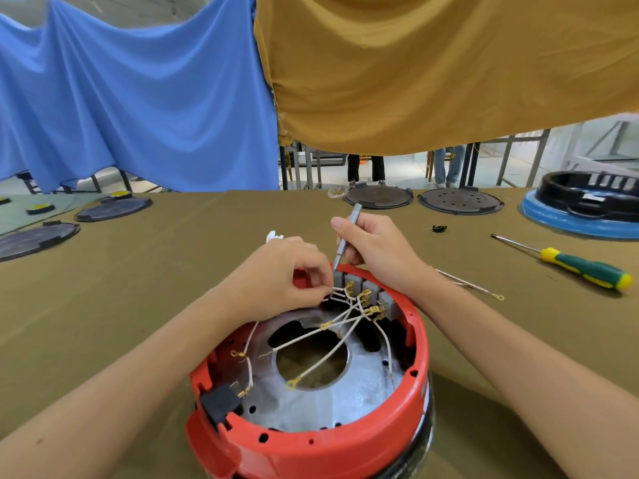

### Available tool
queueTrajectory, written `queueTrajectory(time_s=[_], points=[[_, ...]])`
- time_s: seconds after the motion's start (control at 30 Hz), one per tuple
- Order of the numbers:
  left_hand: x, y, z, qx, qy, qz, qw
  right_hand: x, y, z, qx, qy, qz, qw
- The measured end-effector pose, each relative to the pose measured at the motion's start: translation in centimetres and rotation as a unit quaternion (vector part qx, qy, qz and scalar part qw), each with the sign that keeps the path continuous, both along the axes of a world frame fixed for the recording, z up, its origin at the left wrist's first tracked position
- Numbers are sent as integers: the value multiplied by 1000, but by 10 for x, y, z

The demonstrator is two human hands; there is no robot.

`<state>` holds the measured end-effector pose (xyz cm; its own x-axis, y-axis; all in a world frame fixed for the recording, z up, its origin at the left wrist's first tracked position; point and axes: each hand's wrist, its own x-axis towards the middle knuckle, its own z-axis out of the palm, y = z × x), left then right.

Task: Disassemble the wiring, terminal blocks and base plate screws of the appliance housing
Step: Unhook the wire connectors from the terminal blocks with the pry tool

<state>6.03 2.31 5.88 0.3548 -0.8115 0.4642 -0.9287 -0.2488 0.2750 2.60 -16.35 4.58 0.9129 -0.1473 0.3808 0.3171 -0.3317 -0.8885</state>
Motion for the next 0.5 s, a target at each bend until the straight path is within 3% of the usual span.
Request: queueTrajectory(time_s=[0.23,0.5], points=[[-1,0,1,-3,-6,-1,1000,-1,-1,-1,-32,-49,-27,998],[-2,0,0,-4,0,-2,1000,3,-2,-1,-26,-25,-15,999]])
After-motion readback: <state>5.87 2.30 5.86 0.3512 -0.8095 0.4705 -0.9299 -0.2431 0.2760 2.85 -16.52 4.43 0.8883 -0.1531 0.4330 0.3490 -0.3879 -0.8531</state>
